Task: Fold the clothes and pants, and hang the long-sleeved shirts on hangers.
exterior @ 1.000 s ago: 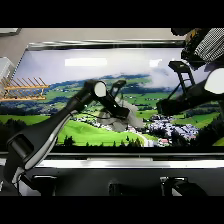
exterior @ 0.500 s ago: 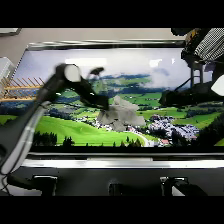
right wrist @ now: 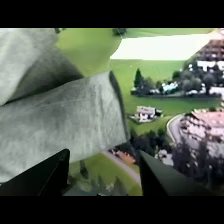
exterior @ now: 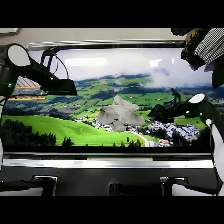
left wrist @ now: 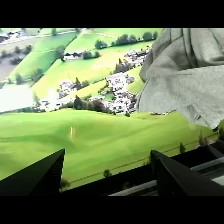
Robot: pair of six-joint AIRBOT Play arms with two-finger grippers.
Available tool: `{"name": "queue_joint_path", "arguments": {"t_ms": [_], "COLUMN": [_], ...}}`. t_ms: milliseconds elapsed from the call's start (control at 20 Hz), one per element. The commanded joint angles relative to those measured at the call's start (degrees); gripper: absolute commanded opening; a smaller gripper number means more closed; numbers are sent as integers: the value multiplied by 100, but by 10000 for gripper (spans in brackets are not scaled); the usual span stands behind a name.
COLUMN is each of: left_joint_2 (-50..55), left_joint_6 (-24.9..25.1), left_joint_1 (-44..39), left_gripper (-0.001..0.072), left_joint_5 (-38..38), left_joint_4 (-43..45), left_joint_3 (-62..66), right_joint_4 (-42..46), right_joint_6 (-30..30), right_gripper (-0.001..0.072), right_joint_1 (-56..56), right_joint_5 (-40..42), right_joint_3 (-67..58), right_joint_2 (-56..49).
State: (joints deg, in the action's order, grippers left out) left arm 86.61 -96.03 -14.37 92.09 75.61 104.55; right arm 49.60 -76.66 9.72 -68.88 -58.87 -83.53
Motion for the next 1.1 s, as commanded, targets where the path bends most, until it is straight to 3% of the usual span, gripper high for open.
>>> {"name": "queue_joint_path", "arguments": {"t_ms": [0, 150, 350, 500, 600, 850, 1050], "left_joint_2": [17, 107, 76, 15, -39, 120, 590], "left_joint_6": [-83, -146, 627, 1091, 1554, 2813, 3442], "left_joint_1": [107, 212, 420, 645, 780, 625, 85], "left_gripper": [609, 608, 607, 608, 607, 607, 607], "left_joint_5": [-205, -109, -302, -597, -1132, -3001, -3351], "left_joint_4": [55, 140, 48, -627, -1268, -3084, -3967], "left_joint_3": [-2, -55, -343, -918, -1668, -3764, -4026], "right_joint_4": [-603, -1075, -1141, -1145, -1075, -975, -916], "right_joint_6": [433, 645, 671, 710, 710, 557, 343], "right_gripper": [490, 490, 472, 153, 45, 34, 34], "right_joint_1": [31, 31, -319, -463, -450, -452, -452], "right_joint_5": [297, 350, 450, 494, 413, 70, -114], "right_joint_3": [181, 181, 181, 170, 170, 170, 170], "right_joint_2": [-664, -968, -1202, -1134, -942, -315, -9]}}
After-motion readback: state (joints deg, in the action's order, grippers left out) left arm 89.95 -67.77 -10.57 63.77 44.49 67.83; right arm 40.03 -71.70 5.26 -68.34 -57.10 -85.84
